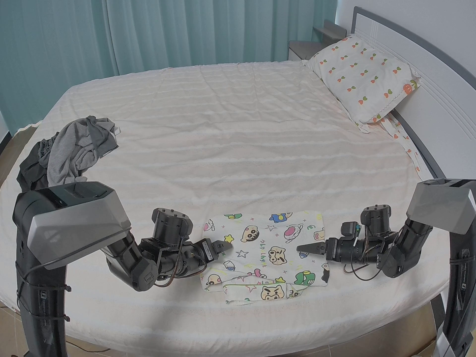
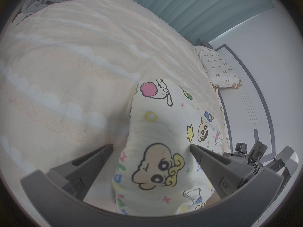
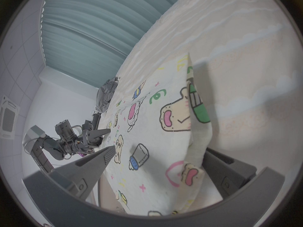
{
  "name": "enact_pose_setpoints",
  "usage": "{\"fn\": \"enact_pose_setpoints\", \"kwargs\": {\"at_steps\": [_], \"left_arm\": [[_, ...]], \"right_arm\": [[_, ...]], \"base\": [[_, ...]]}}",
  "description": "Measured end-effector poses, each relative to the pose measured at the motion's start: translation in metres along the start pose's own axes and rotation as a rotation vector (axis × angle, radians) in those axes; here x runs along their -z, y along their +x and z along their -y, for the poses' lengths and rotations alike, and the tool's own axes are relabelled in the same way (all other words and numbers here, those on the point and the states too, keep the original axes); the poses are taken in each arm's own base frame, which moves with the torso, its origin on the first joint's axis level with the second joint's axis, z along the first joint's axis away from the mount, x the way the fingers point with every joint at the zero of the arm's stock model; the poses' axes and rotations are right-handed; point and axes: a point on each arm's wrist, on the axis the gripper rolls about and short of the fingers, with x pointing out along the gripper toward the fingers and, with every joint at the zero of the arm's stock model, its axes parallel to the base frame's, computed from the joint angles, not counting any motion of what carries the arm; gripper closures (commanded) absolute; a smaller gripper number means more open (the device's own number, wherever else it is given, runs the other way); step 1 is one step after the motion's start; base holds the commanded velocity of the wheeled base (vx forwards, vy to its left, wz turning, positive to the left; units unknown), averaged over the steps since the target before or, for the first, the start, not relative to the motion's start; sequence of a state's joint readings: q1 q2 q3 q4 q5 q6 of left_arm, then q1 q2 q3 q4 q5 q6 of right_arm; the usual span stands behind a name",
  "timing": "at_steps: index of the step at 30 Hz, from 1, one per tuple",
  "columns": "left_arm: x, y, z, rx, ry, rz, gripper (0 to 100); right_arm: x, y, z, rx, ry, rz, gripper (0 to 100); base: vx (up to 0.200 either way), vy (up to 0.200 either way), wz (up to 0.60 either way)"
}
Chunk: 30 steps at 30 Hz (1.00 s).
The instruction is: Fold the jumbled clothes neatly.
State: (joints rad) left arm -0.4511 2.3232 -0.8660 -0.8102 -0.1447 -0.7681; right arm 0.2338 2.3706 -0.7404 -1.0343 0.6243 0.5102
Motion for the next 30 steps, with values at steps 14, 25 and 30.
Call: {"fn": "enact_pose_setpoints", "kwargs": {"at_steps": [14,25,30], "left_arm": [[0.006,0.005,0.014,0.069,-0.018,0.014,0],[0.013,0.004,0.02,0.078,-0.003,-0.002,100],[0.013,-0.004,0.026,0.082,0.002,-0.007,100]], "right_arm": [[0.004,0.024,-0.006,-0.035,0.012,-0.024,0],[0.004,0.029,-0.016,-0.061,-0.006,-0.032,100],[0.004,0.027,-0.024,-0.073,-0.017,-0.032,100]], "base": [[0.0,0.0,0.0],[0.0,0.0,0.0],[0.0,0.0,0.0]]}}
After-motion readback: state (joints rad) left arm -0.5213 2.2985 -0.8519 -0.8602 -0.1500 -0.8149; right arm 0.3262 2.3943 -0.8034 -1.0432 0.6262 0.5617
